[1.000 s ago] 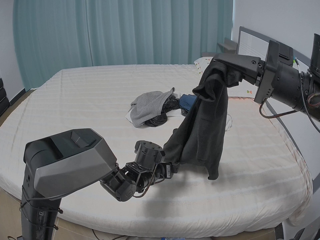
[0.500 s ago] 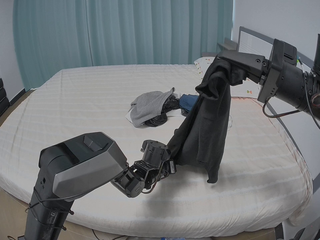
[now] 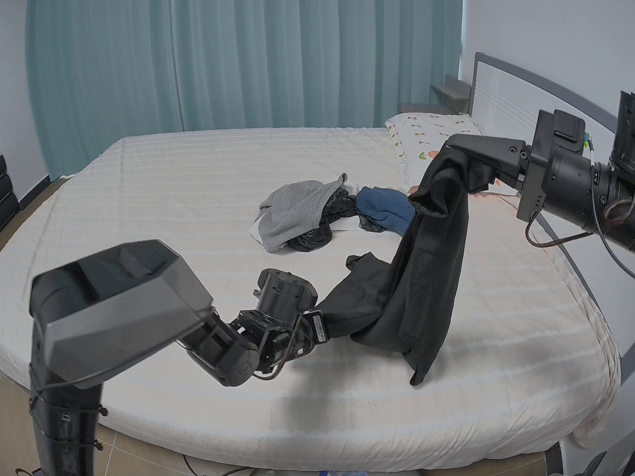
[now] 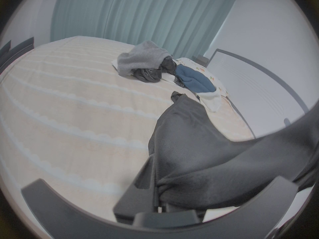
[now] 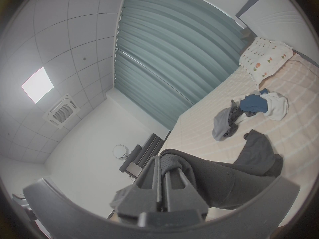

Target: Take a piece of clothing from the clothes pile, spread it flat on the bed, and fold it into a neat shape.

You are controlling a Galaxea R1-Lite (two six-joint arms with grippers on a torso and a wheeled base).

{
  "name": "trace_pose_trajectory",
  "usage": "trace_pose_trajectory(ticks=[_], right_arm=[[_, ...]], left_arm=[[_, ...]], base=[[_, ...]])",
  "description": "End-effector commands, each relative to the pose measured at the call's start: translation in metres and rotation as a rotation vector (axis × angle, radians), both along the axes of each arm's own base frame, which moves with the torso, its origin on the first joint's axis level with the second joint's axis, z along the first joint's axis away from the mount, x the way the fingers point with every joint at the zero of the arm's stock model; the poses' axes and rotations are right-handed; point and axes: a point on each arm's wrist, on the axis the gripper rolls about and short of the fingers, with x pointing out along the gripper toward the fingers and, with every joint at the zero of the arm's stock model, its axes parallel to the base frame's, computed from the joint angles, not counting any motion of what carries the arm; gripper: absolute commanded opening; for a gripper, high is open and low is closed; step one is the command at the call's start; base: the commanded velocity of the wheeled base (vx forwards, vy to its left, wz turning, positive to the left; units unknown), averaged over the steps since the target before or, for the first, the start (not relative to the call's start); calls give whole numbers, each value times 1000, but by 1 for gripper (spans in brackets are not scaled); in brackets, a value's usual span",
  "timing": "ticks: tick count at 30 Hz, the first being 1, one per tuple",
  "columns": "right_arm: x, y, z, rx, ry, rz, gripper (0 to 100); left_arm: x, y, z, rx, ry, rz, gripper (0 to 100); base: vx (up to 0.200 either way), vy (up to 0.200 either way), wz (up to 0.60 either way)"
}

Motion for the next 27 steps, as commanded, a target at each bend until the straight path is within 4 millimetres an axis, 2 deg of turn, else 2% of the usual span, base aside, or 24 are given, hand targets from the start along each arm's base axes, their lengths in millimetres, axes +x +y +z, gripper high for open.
trace_pose_trajectory(ticks=[1, 3, 4, 7, 9, 11, 13, 14, 16, 19, 22, 24, 25, 27], right_arm=[[26, 0, -41, -71, 125, -38, 0], [38, 2, -50, -90, 143, -53, 0], [42, 3, -52, -98, 145, -57, 0], [54, 8, -56, -124, 83, -93, 0], [54, 10, -53, -126, 43, -118, 0], [54, 10, -41, -116, -32, -149, 0], [54, 10, -39, -113, -43, -153, 0], [58, 6, -12, -68, -148, -195, 0], [60, 0, 3, -41, -194, -249, 0], [60, -2, 7, -28, -209, -287, 0], [60, -2, -14, -63, -153, -288, 0], [55, -1, -44, -135, -78, -277, 0], [55, -1, -45, -137, -74, -276, 0], [54, -2, -68, -176, 0, -268, 0]], left_arm=[[-20, 35, 109, -130, -52, 70, 0], [-26, 44, 148, -227, -74, 77, 0], [-29, 50, 161, -254, -83, 78, 0], [-41, 72, 190, -255, -97, 84, 0], [-48, 78, 202, -259, -105, 78, 0], [-60, 89, 219, -281, -126, 76, 0], [-62, 90, 220, -284, -127, 72, 0], [-74, 96, 230, -305, -148, 52, 0], [-81, 99, 233, -314, -164, 48, 0], [-90, 105, 236, -321, -172, 47, 0], [-93, 106, 220, -305, -115, 41, 0], [-96, 105, 197, -318, -40, 21, 0], [-96, 105, 196, -321, -36, 20, 0], [-92, 102, 180, -433, -7, 22, 0]], base=[[0, 0, 0], [0, 0, 0], [0, 0, 0], [0, 0, 0], [0, 0, 0], [0, 0, 0], [0, 0, 0], [0, 0, 0], [0, 0, 0], [0, 0, 0], [0, 0, 0], [0, 0, 0], [0, 0, 0], [0, 0, 0]])
